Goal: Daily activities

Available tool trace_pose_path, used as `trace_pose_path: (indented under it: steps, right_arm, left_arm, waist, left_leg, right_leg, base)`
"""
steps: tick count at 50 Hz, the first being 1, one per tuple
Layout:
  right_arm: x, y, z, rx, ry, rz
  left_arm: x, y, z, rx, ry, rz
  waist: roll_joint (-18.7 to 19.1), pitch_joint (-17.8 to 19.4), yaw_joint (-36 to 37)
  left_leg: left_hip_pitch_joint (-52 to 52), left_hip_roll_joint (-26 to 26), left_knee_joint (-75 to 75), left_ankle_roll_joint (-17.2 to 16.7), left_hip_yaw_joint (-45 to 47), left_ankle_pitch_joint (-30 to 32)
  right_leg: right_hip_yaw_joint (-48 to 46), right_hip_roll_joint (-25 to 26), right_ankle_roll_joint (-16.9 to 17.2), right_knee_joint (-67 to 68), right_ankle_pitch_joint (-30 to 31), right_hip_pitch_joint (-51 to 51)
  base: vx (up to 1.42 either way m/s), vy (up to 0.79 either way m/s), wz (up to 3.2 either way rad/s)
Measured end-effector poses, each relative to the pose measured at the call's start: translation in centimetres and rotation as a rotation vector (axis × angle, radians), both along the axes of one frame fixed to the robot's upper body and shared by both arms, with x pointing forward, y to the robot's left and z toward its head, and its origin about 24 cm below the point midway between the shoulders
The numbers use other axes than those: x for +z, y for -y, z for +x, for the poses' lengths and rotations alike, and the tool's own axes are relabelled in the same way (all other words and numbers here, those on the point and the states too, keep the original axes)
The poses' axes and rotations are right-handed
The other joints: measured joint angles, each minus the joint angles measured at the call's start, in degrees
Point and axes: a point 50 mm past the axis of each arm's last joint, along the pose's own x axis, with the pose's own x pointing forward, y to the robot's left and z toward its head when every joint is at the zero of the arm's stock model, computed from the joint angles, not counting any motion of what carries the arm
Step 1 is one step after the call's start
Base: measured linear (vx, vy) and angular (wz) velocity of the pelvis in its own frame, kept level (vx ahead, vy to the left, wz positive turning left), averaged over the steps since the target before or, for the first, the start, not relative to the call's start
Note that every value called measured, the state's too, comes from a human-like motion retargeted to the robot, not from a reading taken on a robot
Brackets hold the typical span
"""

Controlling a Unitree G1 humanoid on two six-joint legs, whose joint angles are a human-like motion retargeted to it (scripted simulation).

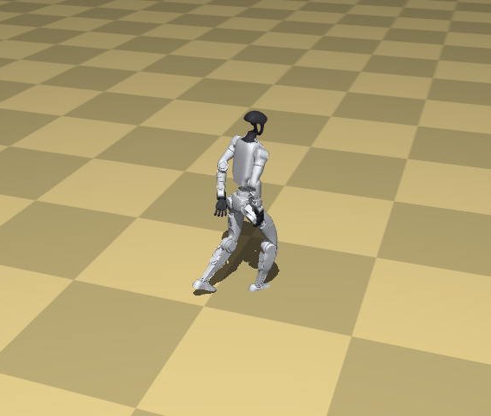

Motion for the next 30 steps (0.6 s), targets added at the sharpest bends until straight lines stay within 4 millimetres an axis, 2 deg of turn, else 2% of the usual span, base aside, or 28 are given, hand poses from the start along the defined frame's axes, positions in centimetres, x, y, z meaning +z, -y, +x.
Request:
trace_pose_path:
  steps: [2, 5, 7, 8, 10, 12, 15, 19, 23, 25, 28, 30]
  right_arm:
    - [0.1, -0.3, 0.0, 0.008, 0.013, 0.007]
    - [0.5, -0.5, 0.5, 0.026, 0.047, 0.013]
    - [0.7, -0.6, 1.2, 0.039, 0.074, 0.015]
    - [0.8, -0.9, 1.0, 0.056, 0.077, 0.022]
    - [1.2, -1.0, 1.5, 0.079, 0.105, 0.040]
    - [1.6, -1.4, 1.5, 0.115, 0.115, 0.071]
    - [2.1, -1.7, 1.4, 0.171, 0.119, 0.118]
    - [2.5, -1.8, 1.3, 0.224, 0.127, 0.132]
    - [2.6, -0.7, 1.3, 0.226, 0.126, 0.103]
    - [2.8, -0.1, 1.4, 0.211, 0.120, 0.098]
    - [2.8, 0.9, 1.1, 0.144, 0.112, 0.081]
    - [2.8, 1.6, 1.3, 0.080, 0.121, 0.066]
  left_arm:
    - [0.1, 0.4, 0.4, -0.022, 0.011, -0.037]
    - [0.4, 1.0, 1.7, -0.091, 0.044, -0.107]
    - [0.6, 1.4, 2.8, -0.133, 0.063, -0.158]
    - [0.8, 2.0, 2.8, -0.136, 0.067, -0.183]
    - [1.2, 2.4, 3.6, -0.155, 0.086, -0.231]
    - [1.7, 3.0, 4.0, -0.152, 0.104, -0.272]
    - [2.5, 3.5, 4.8, -0.127, 0.148, -0.314]
    - [3.2, 3.9, 5.6, -0.066, 0.202, -0.341]
    - [3.6, 2.6, 6.2, 0.022, 0.250, -0.293]
    - [3.8, 0.7, 6.7, 0.078, 0.289, -0.226]
    - [3.6, -1.4, 7.4, 0.168, 0.357, -0.103]
    - [3.5, -3.5, 8.4, 0.243, 0.432, 0.017]
  waist:
    - [1.71, 1.27, 0.78]
    - [5.66, 2.88, 2.93]
    - [9.33, 3.76, 5.78]
    - [10.04, 4.03, 6.75]
    - [8.90, 4.33, 8.95]
    - [7.65, 4.35, 10.38]
    - [4.58, 3.49, 11.10]
    - [4.68, 2.35, 11.82]
    - [3.07, 0.83, 11.57]
    - [-4.08, 0.60, 9.94]
    - [-5.89, 1.12, 8.73]
    - [-7.22, 1.69, 7.55]
  left_leg:
    - [-6.66, 5.39, 19.29, -0.02, 0.51, 0.71]
    - [-17.44, 14.30, 38.98, 1.79, -1.85, -3.61]
    - [-23.73, 19.75, 42.11, 2.49, -4.92, -8.64]
    - [-26.03, 21.00, 41.46, 2.87, -5.44, -10.95]
    - [-29.53, 19.64, 34.45, 3.33, -5.46, -13.74]
    - [-31.49, 17.54, 23.52, 2.26, -5.68, -14.20]
    - [-32.22, 13.09, 4.49, -0.01, -5.03, -11.06]
    - [-33.61, 13.86, 1.70, -1.11, -4.10, -9.46]
    - [-30.73, 11.46, 0.67, 0.34, -0.48, -8.46]
    - [-23.01, 1.02, -13.55, 2.41, 4.02, -3.25]
    - [-19.42, -4.10, -15.68, 3.72, 4.95, -3.85]
    - [-16.01, -8.12, -18.77, 4.80, 4.37, -3.71]
  right_leg:
    - [0.04, 3.30, -1.99, 1.12, -4.83, 3.58]
    - [-1.14, 9.29, -4.88, -1.80, -10.66, 10.13]
    - [-0.38, 14.69, -5.71, -12.94, -8.44, 18.26]
    - [0.28, 15.69, -5.71, -12.29, -9.73, 19.45]
    - [2.83, 14.65, -4.88, -19.80, -9.35, 26.17]
    - [4.20, 12.65, -3.86, -23.66, -9.53, 30.70]
    - [4.21, 7.76, -2.05, -26.58, -10.24, 34.77]
    - [1.50, 6.31, -1.77, -22.07, -12.83, 35.60]
    - [-2.24, 1.18, -0.48, -11.71, -13.15, 33.26]
    - [-4.01, -11.55, 0.97, 4.96, -14.74, 26.60]
    - [-6.04, -20.13, -1.00, 19.27, -10.85, 21.55]
    - [-5.79, -24.98, -3.31, 27.95, -10.96, 17.21]
  base:
    - [0.61, -0.04, -0.78]
    - [0.65, -0.01, -0.81]
    - [0.69, 0.04, -1.02]
    - [0.69, 0.09, -0.98]
    - [0.74, 0.13, -0.72]
    - [0.72, 0.15, -0.52]
    - [0.66, 0.17, -0.24]
    - [0.57, 0.23, -0.22]
    - [0.55, 0.29, 0.13]
    - [0.49, 0.30, 0.54]
    - [0.42, 0.28, 0.54]
    - [0.44, 0.27, 0.71]
